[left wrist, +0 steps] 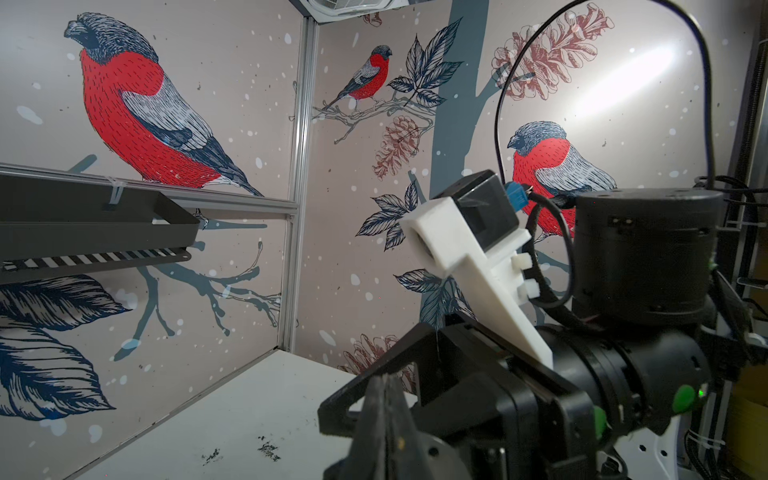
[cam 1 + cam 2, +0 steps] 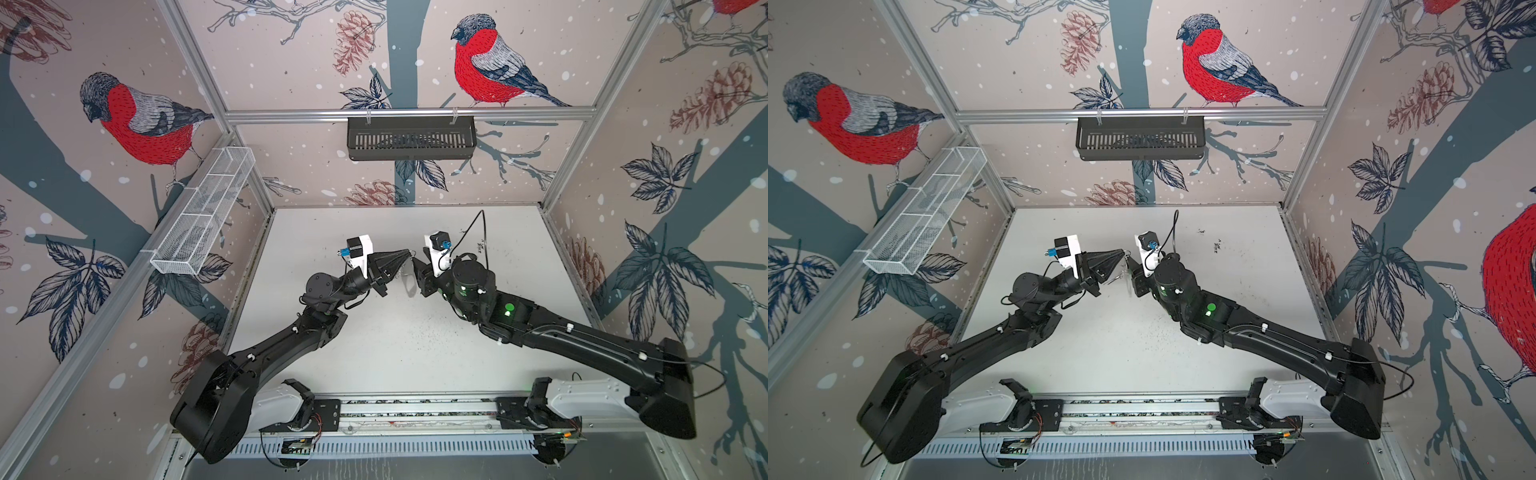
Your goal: Put the keys on the keyring
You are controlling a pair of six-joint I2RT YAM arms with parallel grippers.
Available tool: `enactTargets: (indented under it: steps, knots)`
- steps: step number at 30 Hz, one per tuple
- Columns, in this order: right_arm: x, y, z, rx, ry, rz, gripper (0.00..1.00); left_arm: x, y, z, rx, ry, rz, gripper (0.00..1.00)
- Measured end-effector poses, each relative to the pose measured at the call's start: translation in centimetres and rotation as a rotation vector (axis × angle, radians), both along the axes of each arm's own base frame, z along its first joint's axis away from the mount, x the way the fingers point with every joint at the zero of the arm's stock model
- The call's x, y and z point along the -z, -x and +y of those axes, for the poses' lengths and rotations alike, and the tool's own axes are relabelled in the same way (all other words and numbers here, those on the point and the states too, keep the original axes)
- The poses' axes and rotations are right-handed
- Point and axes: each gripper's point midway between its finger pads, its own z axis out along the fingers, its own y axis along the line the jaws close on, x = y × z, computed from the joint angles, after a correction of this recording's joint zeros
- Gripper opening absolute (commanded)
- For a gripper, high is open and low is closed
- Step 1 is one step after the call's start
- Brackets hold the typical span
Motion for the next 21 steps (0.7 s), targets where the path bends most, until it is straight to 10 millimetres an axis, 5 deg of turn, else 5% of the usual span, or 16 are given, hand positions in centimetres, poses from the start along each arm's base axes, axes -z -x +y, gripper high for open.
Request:
enactTargets:
  steps: [4,12,21]
  knots:
    - [-0.4,0.0,-1.6,0.026,0.003,-0.017,0.47,0.3,0.0,0.0,0.001,-0.004,0.005,0.0]
    - [-2.5,0.5,-3.9,-0.008,-0.025,-0.069,0.3,0.8,0.1,0.0,0.065,-0.017,0.011,0.0]
    - [-2.7,3.2,-1.6,-0.283,-0.033,-0.079,0.29,0.6,1.7,-0.8,0.195,-0.043,-0.019,0.0]
